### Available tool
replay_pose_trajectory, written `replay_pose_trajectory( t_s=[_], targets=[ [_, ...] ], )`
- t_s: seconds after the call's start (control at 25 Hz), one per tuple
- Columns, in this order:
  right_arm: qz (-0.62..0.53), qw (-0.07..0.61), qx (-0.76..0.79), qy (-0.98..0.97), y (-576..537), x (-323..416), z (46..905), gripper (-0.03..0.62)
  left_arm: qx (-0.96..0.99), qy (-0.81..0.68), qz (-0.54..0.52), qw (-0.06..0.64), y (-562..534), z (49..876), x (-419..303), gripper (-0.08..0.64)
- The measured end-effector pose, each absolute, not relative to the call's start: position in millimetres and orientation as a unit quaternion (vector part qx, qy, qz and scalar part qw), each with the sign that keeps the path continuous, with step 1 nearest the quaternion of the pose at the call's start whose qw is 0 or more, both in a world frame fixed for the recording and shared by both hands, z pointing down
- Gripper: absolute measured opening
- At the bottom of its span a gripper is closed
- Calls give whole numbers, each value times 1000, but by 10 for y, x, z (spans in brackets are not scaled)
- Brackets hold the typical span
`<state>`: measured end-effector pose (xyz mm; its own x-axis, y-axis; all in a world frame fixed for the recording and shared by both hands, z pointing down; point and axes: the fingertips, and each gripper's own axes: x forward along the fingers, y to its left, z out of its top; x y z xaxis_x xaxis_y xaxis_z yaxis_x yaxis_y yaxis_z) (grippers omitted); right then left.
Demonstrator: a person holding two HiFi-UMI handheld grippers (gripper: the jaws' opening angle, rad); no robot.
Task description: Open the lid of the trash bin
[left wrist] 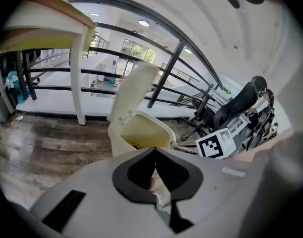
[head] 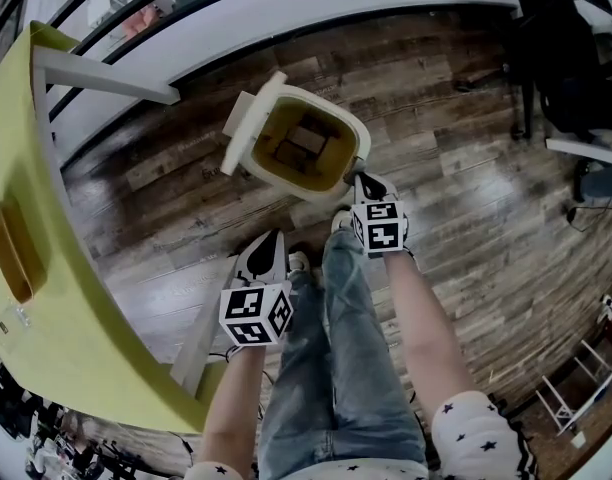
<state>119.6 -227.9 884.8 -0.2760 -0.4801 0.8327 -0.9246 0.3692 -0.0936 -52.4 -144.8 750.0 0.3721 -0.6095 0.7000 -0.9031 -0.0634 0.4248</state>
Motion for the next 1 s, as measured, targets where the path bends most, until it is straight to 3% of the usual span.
replay_pose_trajectory(
  t_s=[1.0],
  targets=[
    [318, 364, 479, -733, -2162, 977, 8618, -6, 715, -534, 164, 420, -1320, 7294, -601, 12]
  ],
)
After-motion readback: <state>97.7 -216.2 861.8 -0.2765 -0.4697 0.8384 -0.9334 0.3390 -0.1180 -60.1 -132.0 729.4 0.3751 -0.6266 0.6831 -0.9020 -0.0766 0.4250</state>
